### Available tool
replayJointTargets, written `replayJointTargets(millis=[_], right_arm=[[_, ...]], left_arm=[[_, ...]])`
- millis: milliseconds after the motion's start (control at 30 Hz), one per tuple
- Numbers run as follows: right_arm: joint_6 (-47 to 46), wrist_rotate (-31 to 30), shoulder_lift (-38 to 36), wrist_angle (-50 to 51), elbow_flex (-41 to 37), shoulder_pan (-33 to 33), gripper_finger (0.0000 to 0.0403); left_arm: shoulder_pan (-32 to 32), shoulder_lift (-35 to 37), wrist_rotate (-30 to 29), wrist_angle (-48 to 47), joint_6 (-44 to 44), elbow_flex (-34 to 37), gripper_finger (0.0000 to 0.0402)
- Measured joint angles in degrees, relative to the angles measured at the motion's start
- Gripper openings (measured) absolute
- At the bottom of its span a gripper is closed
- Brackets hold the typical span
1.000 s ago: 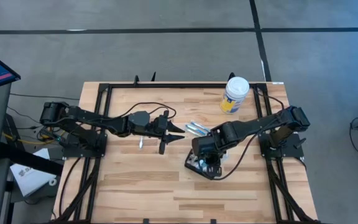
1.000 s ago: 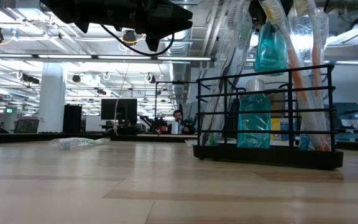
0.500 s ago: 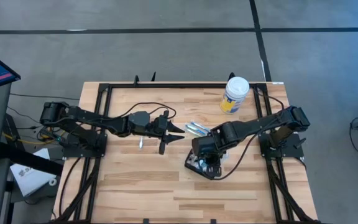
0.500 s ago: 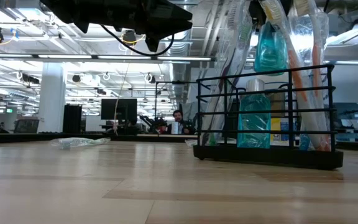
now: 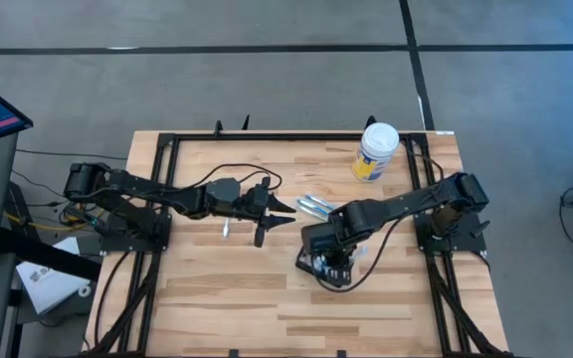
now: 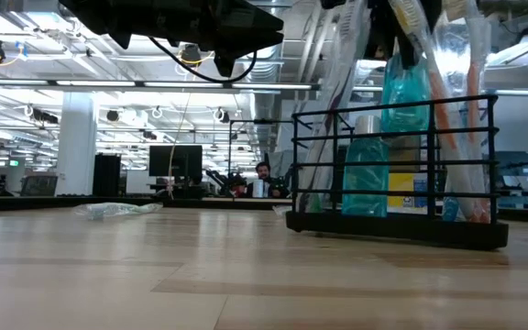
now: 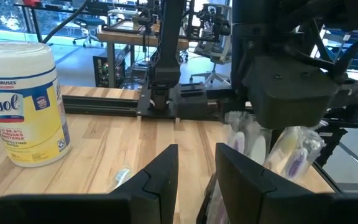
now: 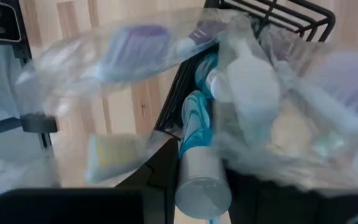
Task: Pick & Place toothbrushing station
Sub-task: Put the blue mouthwash into the mesh organizer
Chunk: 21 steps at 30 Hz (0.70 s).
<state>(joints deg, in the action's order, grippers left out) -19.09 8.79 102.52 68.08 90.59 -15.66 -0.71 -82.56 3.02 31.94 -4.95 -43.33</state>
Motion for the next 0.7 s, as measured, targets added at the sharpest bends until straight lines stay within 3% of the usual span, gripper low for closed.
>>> replayJointTargets(millis=[700], right_arm=[[-0.2,0.3,0.0,-1.4,0.0,-0.4,0.0083]], left_arm=[[0.0,0.0,0.0,0.0,0.0,0.0,0.0100]])
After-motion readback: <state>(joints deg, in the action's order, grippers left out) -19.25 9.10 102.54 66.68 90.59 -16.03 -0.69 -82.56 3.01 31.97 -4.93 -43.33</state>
